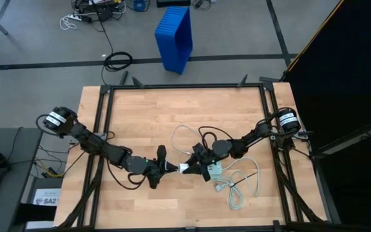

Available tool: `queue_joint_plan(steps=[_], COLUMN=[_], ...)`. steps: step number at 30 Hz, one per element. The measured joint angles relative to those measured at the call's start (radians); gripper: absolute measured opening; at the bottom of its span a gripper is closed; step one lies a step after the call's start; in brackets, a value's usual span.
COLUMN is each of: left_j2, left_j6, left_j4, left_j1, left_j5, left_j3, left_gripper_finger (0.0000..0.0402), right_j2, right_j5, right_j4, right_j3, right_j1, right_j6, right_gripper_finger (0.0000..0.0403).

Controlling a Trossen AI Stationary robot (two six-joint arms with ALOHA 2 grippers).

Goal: Insert USB
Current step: Insert the white charger cable into the white charger adapter

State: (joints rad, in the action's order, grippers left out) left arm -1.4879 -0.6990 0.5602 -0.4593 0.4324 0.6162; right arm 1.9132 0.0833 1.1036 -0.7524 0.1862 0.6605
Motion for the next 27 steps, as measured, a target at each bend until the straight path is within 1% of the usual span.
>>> queue_joint_plan(steps=[2, 5, 15, 18, 22, 27], left_j2=[0.001, 0.000, 0.001, 0.001, 0.002, 0.003], left_j6=[-0.001, 0.009, 0.027, 0.035, 0.036, 0.036], left_j4=[-0.004, -0.017, -0.019, -0.018, -0.017, -0.017], left_j1=[0.003, 0.005, 0.009, -0.001, -0.026, -0.052], left_j5=[0.010, 0.011, 0.006, 0.055, 0.145, 0.227], left_j3=[0.000, 0.003, 0.005, 0.005, 0.008, 0.012], left_gripper_finger=[0.0001, 0.0001, 0.0005, 0.0026, 0.0068, 0.0117], right_j2=[-0.004, -0.004, -0.004, -0.007, -0.009, -0.009], right_j5=[-0.026, -0.036, -0.032, -0.024, -0.027, -0.025], right_j4=[-0.008, -0.029, -0.031, -0.028, -0.024, -0.025], right_j3=[0.001, 0.001, 0.001, 0.002, 0.003, 0.002], right_j1=[-0.001, -0.001, -0.001, -0.003, -0.006, -0.009], right_j6=[0.009, 0.009, -0.013, -0.018, -0.023, -0.023], right_gripper_finger=[0.0111, 0.0111, 0.0111, 0.0111, 0.0111, 0.0111])
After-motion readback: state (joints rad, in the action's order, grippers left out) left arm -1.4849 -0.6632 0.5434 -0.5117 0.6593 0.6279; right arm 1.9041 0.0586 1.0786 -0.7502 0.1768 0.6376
